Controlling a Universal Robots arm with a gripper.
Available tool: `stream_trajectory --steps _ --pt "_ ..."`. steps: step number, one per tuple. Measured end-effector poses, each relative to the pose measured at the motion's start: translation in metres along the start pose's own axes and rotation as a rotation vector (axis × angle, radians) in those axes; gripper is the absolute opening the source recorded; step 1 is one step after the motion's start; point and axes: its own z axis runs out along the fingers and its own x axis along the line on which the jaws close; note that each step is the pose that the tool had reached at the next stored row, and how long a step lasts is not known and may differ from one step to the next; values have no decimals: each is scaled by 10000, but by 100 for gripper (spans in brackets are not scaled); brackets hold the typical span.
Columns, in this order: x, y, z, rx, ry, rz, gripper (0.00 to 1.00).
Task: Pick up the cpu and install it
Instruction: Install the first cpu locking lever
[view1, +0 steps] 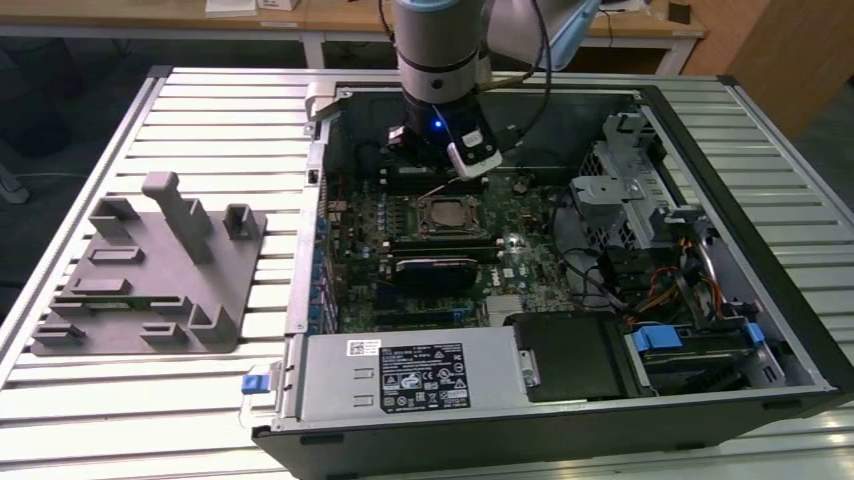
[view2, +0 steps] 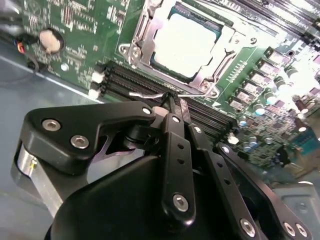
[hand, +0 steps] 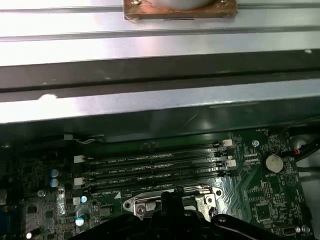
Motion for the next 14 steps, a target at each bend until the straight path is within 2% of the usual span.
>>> stream_trajectory --steps 4,11,14 --pt "0 -5 20 34 -90 387 11" --pt "6 -24 104 109 -299 1270 11" --pt "5 -25 107 121 -322 1374 11"
